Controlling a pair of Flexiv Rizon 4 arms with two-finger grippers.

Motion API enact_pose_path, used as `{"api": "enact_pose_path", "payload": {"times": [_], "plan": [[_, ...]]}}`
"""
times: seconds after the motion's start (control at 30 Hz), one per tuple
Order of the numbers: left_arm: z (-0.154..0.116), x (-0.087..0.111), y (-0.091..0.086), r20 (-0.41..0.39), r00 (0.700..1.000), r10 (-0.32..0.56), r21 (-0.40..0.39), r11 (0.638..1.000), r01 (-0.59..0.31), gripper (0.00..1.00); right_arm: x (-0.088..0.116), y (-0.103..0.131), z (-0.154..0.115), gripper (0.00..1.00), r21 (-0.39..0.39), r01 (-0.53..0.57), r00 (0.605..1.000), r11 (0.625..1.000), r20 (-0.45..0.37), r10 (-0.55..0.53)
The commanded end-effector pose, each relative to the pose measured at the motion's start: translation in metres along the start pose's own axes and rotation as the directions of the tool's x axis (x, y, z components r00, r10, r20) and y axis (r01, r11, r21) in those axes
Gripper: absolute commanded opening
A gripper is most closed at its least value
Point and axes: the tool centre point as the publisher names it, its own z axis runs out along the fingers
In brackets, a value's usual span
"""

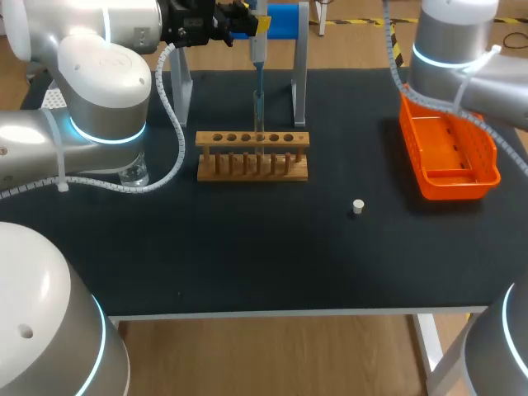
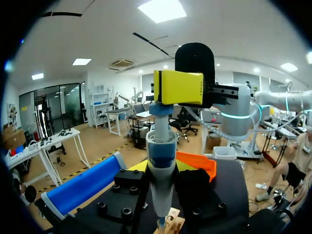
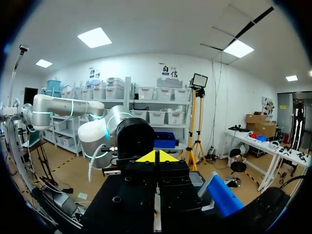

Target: Invert the test tube, pick up the pipette, mount the tip to pipette, aspirate from beaker and dispense into the tube, eject the tip, return the pipette, and cap with the stopper.

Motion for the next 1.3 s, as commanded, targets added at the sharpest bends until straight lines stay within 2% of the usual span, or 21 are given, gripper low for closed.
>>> {"api": "enact_pose_path", "payload": {"times": [0.03,0.37,1.3], "plan": [[0.0,0.0,0.001,0.002,1.0,0.001,0.006,1.0,-0.001,0.0,-0.005,0.001,0.002,0.0,0.005,-0.002,1.0,1.0,-0.008,0.002],[0.0,0.0,0.001,0.002,1.0,0.001,0.006,1.0,-0.001,0.0,-0.011,0.0,0.004,0.0,0.015,-0.003,1.0,1.0,-0.003,0.003],[0.0,0.0,0.001,0.002,1.0,0.001,0.006,1.0,-0.001,0.0,-0.013,-0.023,0.002,0.0,0.045,-0.051,0.999,0.998,-0.004,0.051]]}}
